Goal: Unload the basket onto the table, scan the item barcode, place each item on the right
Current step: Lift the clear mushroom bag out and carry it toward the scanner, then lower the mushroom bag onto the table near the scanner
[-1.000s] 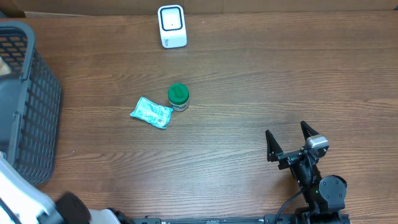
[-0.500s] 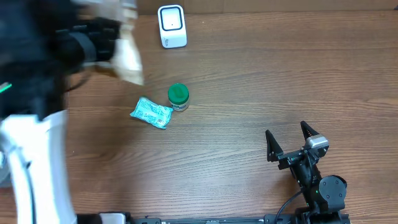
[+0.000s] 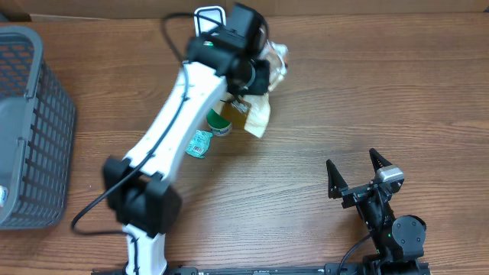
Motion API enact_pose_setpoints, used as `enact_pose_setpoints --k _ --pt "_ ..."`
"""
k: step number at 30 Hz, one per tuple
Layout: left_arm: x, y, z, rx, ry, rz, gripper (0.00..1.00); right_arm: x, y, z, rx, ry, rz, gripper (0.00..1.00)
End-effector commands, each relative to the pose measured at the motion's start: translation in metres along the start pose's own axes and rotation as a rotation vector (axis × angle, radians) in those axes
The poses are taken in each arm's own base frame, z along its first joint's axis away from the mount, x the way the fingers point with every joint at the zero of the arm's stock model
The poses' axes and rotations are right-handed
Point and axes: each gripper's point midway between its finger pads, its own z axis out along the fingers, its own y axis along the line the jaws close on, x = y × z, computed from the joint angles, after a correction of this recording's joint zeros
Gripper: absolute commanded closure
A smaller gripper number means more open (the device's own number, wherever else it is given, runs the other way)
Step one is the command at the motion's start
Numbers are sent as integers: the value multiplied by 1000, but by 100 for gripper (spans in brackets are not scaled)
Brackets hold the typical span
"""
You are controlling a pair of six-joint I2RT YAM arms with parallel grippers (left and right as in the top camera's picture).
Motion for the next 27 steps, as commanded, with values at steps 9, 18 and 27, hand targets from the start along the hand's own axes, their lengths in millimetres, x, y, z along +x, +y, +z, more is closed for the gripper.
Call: enact_pose_setpoints --k 9,18,27 --pt "48 -18 87 10 233 -91 91 2 -1 0 0 -3 7 0" --pt "69 -32 100 -33 290 -346 89 2 -1 0 0 -3 7 0" --pt "68 -23 102 -139 229 -410 87 2 -1 0 0 -3 7 0"
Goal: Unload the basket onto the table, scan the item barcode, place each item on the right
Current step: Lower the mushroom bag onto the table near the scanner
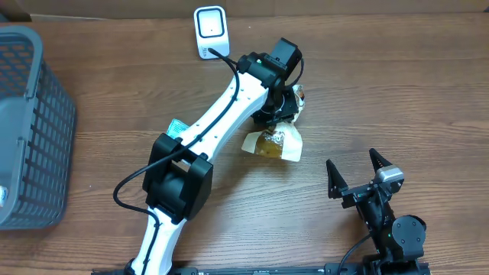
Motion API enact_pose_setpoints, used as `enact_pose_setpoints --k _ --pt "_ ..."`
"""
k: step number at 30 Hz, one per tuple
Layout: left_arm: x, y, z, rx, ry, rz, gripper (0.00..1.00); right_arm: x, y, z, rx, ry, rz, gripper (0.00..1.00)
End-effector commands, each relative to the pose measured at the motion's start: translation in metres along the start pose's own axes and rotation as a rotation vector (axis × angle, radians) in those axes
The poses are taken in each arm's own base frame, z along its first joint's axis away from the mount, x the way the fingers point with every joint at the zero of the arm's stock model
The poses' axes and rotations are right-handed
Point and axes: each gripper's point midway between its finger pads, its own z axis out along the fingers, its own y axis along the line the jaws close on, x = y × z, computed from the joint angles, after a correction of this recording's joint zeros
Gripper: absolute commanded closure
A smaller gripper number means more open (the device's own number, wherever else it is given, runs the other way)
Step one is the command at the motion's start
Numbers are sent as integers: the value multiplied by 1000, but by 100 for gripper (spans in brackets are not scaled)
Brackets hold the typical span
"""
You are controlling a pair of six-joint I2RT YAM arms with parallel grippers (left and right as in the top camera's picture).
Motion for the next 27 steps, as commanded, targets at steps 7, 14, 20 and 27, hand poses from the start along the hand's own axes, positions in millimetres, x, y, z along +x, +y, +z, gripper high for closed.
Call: enact_pose_setpoints --k 7,14,20,27 --pt "-17 21 8 -118 -97 -64 86 2 -1 0 -1 -3 7 0" --pt "-23 26 7 -143 -132 -93 82 2 -1 0 -1 -3 7 0" --pt "-22 26 7 -144 -131 -92 60 2 -1 0 -1 -3 7 0" --pt "-23 26 7 -144 -129 -73 34 2 -1 0 -1 -3 7 0"
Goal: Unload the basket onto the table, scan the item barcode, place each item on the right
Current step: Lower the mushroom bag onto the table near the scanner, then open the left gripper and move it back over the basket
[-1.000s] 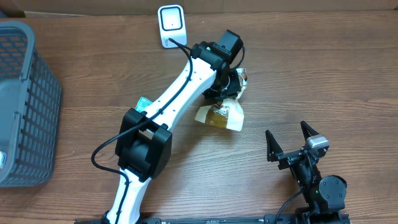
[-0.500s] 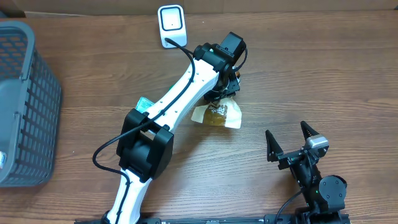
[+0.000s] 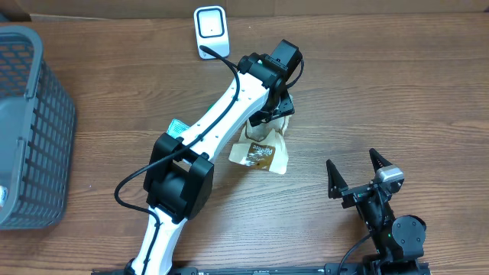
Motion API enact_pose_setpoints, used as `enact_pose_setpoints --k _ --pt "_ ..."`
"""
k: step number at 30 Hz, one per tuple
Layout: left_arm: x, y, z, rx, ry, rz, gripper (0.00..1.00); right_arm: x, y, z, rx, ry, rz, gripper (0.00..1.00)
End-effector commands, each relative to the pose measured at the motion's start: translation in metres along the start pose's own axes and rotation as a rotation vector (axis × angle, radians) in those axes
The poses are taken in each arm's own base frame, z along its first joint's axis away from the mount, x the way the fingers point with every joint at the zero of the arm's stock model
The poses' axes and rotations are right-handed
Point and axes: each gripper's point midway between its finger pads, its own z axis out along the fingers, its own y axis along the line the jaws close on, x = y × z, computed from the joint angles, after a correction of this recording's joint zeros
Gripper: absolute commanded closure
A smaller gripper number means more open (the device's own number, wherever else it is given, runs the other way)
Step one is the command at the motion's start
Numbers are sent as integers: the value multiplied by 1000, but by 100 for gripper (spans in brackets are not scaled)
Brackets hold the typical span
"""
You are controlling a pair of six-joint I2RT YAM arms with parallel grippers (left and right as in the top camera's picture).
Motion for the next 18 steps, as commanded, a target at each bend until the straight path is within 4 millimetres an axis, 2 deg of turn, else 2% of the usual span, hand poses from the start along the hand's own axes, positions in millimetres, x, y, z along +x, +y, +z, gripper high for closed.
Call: enact_pose_setpoints --k 1,4,6,9,11,12,14,15,17,18 --pt "-1 3 6 -19 -3 9 34 2 -1 0 0 -3 7 0" --pt "-6 0 -1 -2 -18 54 33 2 -1 0 0 -3 7 0" --pt "-12 -4 -17 19 -39 97 30 2 -1 0 0 -3 7 0" --pt "-28 -6 -59 58 -102 164 27 2 -1 0 0 -3 7 0" --pt "-38 -5 -92 88 -151 214 25 2 -1 0 0 -3 7 0" --pt "-48 -2 -129 124 -209 265 23 2 -1 0 0 -3 7 0" --pt "-56 5 -165 151 -269 300 20 2 -1 0 0 -3 7 0" --pt "-64 17 -206 177 -340 326 11 2 -1 0 0 -3 7 0" --pt "-70 35 -241 194 -404 319 2 2 -1 0 0 -3 7 0" --pt "-73 49 -259 199 -437 303 1 2 -1 0 0 -3 7 0"
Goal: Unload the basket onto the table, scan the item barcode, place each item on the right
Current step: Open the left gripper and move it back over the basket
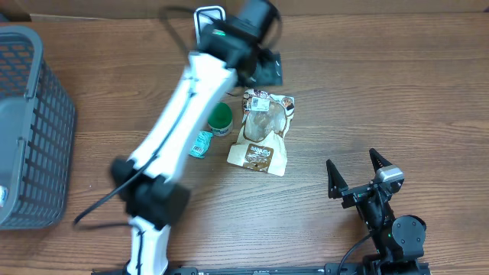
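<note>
The item, a tan and brown snack bag (262, 131), lies flat on the wooden table (397, 84), label side up, with nothing holding it. My left gripper (267, 69) is blurred by motion just beyond the bag's far end; it looks open and empty. The white barcode scanner (208, 15) stands at the table's far edge, partly hidden by the left arm. My right gripper (354, 173) rests open near the front right, well away from the bag.
A green round item (221, 116) and a small teal packet (201, 143) lie just left of the bag, beside the left arm. A dark grey mesh basket (34, 122) fills the left edge of the table.
My left gripper has let go of the bag and moved up and left toward the scanner. The bag now lies flat on the table. The right arm has not moved.
My left gripper first held the bag close to the scanner at the far edge. Then it held it right of centre, away from the scanner. After that the bag was low at the table with the gripper at its top. Now it lies free.
</note>
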Motion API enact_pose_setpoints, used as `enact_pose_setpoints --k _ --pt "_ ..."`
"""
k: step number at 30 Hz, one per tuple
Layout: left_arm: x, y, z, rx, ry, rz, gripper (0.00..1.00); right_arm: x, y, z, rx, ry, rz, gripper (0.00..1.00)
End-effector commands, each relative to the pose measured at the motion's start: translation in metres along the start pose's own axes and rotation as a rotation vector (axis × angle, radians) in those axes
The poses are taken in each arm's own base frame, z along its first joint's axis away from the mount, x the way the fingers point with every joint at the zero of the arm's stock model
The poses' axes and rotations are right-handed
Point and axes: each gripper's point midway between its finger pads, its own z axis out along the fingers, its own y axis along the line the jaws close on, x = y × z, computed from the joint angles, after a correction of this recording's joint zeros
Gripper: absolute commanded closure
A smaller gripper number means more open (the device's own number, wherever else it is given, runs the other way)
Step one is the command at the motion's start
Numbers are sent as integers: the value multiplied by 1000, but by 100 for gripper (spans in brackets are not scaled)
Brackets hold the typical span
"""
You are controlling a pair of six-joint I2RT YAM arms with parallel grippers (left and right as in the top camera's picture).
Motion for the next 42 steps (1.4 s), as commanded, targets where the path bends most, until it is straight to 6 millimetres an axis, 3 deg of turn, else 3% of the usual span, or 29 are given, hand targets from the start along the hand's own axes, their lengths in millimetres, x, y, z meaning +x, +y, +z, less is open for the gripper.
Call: enact_pose_setpoints --k 1,5,10,12,15,18,22,23,27,35,42 --pt "-32 33 -114 46 -238 59 0 2 0 0 -1 -3 8 0" --pt "-39 98 -170 -15 -334 -50 0 2 0 0 -1 -3 8 0" --pt "-31 203 -222 -160 -410 -290 1 2 -1 0 -1 -3 8 0" --pt "-25 250 -237 -232 -430 -407 0 2 0 0 -1 -3 8 0" --pt "-14 309 -252 -312 -450 -577 7 2 0 0 -1 -3 8 0" --pt "-3 357 -259 -370 -463 -749 14 2 0 0 -1 -3 8 0" --pt "10 413 -257 -464 -440 -882 16 2 0 0 -1 -3 7 0" --pt "19 433 -252 -502 -410 -930 16 2 0 0 -1 -3 8 0" --pt "51 477 -230 -612 -251 -1045 16 2 0 0 -1 -3 8 0" --pt "96 536 -191 -744 -8 -1131 25 2 0 0 -1 -3 8 0" --pt "122 557 -154 -765 118 -1165 26 2 0 0 -1 -3 8 0"
